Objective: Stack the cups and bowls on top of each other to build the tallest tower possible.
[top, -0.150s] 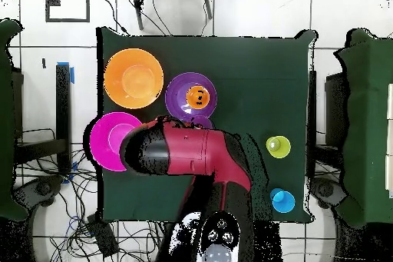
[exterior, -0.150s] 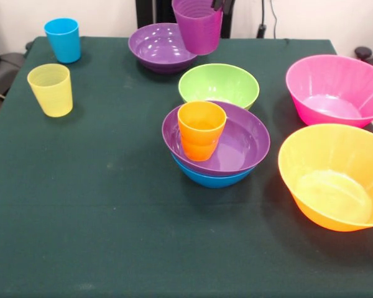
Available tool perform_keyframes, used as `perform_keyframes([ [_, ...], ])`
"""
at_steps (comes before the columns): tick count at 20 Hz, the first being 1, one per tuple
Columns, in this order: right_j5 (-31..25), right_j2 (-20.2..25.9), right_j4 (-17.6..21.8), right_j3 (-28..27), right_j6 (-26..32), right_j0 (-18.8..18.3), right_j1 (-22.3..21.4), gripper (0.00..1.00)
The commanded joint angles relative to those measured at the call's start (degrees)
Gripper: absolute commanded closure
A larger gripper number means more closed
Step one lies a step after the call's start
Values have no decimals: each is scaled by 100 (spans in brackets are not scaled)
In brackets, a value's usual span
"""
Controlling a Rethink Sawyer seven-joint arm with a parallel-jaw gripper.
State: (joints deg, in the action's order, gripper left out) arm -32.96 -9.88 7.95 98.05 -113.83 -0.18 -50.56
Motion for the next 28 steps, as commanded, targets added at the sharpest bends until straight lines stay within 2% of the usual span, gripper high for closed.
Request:
perform_keyframes([
  [1,-24,444,-13,91,-544,142,318,100],
  [5,175,365,60,-39,-689,232,581,100],
  [9,329,361,50,-18,-703,230,632,100],
  [14,968,212,226,206,-806,285,848,100],
  [20,1254,171,192,476,-785,258,910,100],
  [28,1515,-49,94,629,-964,520,973,100],
])
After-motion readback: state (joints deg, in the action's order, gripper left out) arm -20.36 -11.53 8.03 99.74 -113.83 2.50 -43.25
